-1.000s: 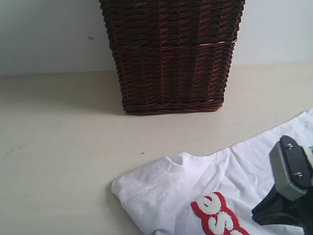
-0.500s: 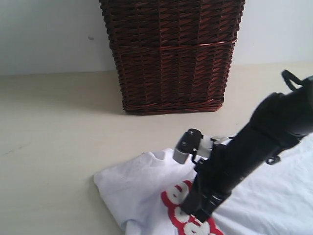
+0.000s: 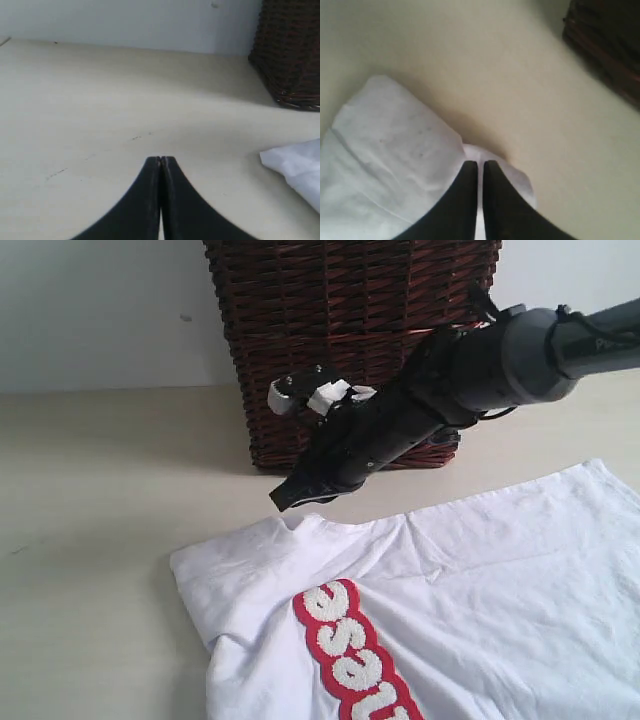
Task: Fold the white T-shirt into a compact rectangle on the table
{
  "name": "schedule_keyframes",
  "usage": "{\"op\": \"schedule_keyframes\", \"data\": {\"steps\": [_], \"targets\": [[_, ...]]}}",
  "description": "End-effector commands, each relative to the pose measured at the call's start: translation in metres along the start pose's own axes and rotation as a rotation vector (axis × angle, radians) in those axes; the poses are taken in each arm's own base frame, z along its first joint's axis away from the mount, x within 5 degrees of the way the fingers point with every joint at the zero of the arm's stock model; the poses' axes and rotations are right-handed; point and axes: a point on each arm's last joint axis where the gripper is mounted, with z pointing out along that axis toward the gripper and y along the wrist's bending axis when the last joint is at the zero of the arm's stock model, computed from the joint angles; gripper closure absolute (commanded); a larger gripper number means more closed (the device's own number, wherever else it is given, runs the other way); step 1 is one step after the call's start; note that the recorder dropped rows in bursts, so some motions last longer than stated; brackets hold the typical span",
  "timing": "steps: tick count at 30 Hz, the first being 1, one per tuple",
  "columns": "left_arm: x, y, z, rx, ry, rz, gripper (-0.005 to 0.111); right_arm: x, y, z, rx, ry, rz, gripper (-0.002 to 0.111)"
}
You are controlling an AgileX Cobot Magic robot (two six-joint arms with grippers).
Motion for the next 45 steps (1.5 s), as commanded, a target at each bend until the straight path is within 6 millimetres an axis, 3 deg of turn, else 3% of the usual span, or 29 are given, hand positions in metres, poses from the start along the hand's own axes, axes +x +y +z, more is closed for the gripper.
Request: {"op": "schedule_keyframes", "data": {"steps": [1,4,9,14,17,24,30,31,34,36,38,40,42,44,45], "targets": [[-0.002,0.000,-0.001,0.000,-0.019,-0.006,0.107,0.004,0.027,-0.032,-0.195,0.181,-0.165,0.103],[-0.002,0.000,-0.001,0.000,-0.019,-0.006,0.107,0.032,0.044,-0.051,-0.417,0.452,-0.318,0.103],[-0.002,0.000,-0.001,0.000,-0.019,-0.006,0.107,0.090,0.042,-0.053,-0.430,0.681,-0.409,0.103],[-0.002,0.000,-0.001,0.000,-0.019,-0.006,0.107,0.121,0.022,-0.023,-0.147,0.605,-0.381,0.103],[-0.002,0.000,-0.001,0.000,-0.019,-0.006,0.107,0.119,0.016,-0.008,-0.076,0.587,-0.320,0.103],[-0.002,0.000,-0.001,0.000,-0.019,-0.006,0.107,0.094,0.009,0.041,-0.025,0.564,-0.209,0.103],[-0.002,0.000,-0.001,0.000,-0.019,-0.006,0.107,0.057,0.009,0.067,0.029,0.457,-0.127,0.103],[-0.002,0.000,-0.001,0.000,-0.019,-0.006,0.107,0.040,0.007,0.066,0.048,0.387,-0.128,0.103],[-0.002,0.000,-0.001,0.000,-0.019,-0.006,0.107,0.015,0.011,0.051,0.053,0.322,-0.144,0.103],[-0.002,0.000,-0.001,0.000,-0.019,-0.006,0.107,0.003,0.019,0.028,0.041,0.317,-0.169,0.103],[-0.002,0.000,-0.001,0.000,-0.019,-0.006,0.107,-0.004,0.028,-0.001,0.018,0.355,-0.220,0.102],[-0.002,0.000,-0.001,0.000,-0.019,-0.006,0.107,-0.011,0.039,-0.050,-0.065,0.388,-0.378,0.090],[-0.002,0.000,-0.001,0.000,-0.019,-0.006,0.107,-0.002,0.051,-0.086,-0.226,0.382,-0.487,0.066],[-0.002,0.000,-0.001,0.000,-0.019,-0.006,0.107,0.022,0.069,-0.107,-0.355,0.385,-0.523,0.058],[-0.002,0.000,-0.001,0.000,-0.019,-0.006,0.107,0.032,0.078,-0.111,-0.381,0.389,-0.503,0.061]]}}
